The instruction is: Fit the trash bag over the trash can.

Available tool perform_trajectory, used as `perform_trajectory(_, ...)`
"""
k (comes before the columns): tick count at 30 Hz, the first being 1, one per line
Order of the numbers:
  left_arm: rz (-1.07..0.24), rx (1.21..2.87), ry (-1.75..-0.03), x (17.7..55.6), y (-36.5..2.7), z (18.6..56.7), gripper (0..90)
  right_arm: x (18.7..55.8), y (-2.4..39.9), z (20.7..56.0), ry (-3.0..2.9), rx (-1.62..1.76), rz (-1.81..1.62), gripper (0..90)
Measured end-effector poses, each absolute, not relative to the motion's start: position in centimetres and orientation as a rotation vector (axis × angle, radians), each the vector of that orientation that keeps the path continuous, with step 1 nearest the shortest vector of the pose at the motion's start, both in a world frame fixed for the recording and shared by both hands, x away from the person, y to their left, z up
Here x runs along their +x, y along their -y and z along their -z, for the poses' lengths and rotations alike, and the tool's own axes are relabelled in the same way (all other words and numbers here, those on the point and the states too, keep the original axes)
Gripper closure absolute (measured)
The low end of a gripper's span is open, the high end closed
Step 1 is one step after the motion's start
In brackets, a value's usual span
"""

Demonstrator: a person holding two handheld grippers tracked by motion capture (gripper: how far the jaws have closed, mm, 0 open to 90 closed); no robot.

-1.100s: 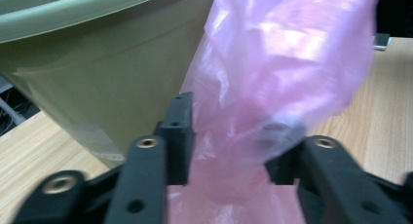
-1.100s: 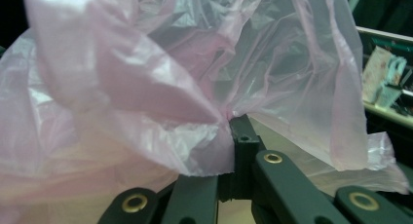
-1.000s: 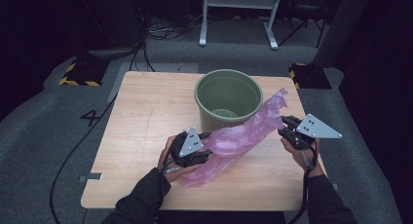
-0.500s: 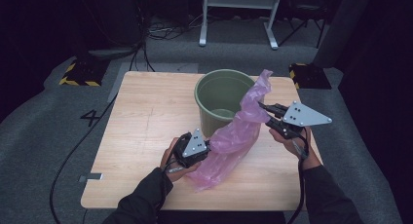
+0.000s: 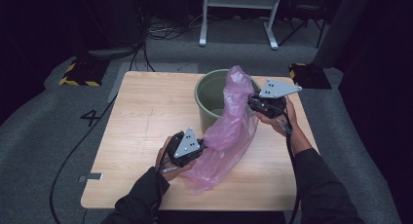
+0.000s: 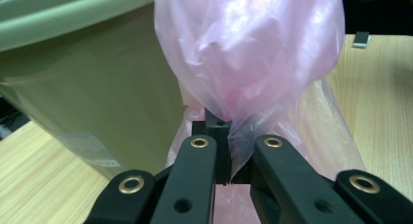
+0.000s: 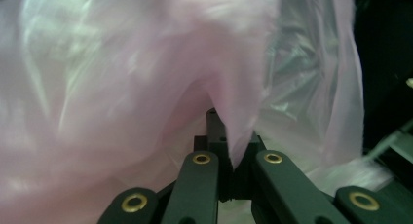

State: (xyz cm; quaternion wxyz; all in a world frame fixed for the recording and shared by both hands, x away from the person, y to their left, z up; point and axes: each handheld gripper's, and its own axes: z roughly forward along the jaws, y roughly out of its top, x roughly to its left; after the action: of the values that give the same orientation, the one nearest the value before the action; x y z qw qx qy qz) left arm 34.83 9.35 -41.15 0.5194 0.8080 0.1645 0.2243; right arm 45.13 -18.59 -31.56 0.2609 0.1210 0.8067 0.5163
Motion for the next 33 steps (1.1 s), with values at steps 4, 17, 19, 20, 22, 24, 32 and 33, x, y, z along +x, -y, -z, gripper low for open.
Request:
perform_trajectory(4,-0.545,1.912,-0.404,34.7,-9.8,40.8,89.1,46.2,18.1,31.7,-2.243,0.369,-1.368,90.0)
perform_trajectory(17,-0.576,1.865,-0.428,34.9,-11.0,39.6,89.1,48.5,15.9,32.0,-2.447,0.418,-1.143,90.0)
perform_trajectory(19,-0.588,1.861,-0.421,34.9,-11.0,39.1,89.1,48.9,15.8,32.1,-2.476,0.433,-1.105,89.4)
perform_trajectory(20,-0.593,1.859,-0.418,34.9,-11.0,38.8,89.1,49.0,15.5,32.0,-2.473,0.432,-1.049,88.4)
perform_trajectory(22,-0.611,1.849,-0.407,34.9,-10.9,38.2,89.1,48.9,15.3,32.0,-2.461,0.425,-1.022,88.5)
perform_trajectory(24,-0.624,1.854,-0.401,34.9,-10.7,37.8,89.0,48.9,15.1,31.8,-2.466,0.419,-0.990,88.6)
perform_trajectory(32,-0.653,1.841,-0.440,35.3,-10.4,37.5,89.1,50.0,14.6,32.6,-2.543,0.514,-0.925,69.6)
perform_trajectory(33,-0.666,1.838,-0.446,35.4,-10.5,37.5,89.1,50.2,14.6,32.7,-2.562,0.534,-0.917,63.7)
